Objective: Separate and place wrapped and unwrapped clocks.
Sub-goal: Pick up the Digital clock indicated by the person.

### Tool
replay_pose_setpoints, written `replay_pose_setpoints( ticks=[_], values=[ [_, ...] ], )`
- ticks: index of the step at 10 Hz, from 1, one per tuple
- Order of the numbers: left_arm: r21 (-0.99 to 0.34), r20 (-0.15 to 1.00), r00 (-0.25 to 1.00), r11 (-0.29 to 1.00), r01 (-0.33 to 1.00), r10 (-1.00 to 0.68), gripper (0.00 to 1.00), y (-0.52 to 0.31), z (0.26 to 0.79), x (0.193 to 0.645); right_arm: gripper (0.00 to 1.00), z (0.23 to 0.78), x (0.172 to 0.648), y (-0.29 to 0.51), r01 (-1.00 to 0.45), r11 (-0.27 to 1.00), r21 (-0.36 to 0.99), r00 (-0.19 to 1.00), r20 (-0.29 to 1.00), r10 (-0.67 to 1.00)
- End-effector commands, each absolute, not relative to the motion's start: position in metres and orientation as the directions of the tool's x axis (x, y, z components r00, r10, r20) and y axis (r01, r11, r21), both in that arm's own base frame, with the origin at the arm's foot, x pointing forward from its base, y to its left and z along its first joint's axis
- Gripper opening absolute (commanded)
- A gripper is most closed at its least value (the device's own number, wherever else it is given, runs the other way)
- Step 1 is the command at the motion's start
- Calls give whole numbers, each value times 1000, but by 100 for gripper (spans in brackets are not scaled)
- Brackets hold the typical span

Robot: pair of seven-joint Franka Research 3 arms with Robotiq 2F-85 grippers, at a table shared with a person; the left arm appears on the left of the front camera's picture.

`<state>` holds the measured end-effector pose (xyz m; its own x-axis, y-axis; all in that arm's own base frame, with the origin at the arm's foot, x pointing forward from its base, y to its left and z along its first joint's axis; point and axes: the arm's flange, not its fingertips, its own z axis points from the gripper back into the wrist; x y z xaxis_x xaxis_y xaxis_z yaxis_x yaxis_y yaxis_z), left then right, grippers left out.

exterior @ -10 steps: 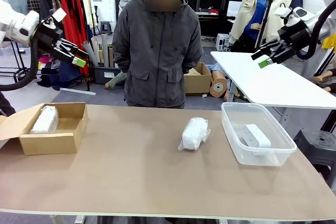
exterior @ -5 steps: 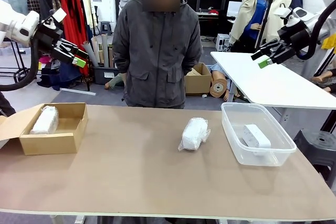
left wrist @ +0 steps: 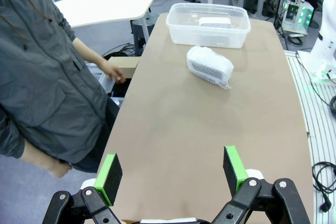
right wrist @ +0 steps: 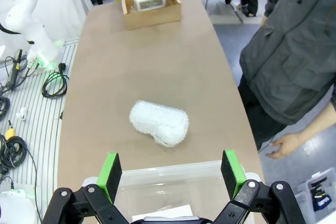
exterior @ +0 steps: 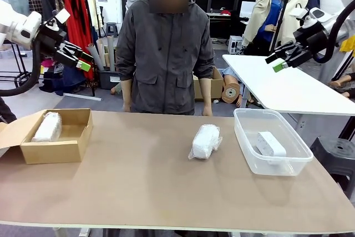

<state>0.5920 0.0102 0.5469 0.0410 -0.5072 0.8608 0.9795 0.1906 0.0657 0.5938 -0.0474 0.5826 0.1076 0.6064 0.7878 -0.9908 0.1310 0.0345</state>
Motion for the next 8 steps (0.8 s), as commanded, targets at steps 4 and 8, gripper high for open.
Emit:
replay_pose_setpoints(
  ticks=[4,8],
  values=[
    [67,867,39,195,979,-496,100,9,548,592,100,585,593,-47,-991,132,27,103,786,609],
    [67,867,39,195,979,-496,100,9,548,592,100,585,593,-47,-991,132,27,103,786,609]
  ],
)
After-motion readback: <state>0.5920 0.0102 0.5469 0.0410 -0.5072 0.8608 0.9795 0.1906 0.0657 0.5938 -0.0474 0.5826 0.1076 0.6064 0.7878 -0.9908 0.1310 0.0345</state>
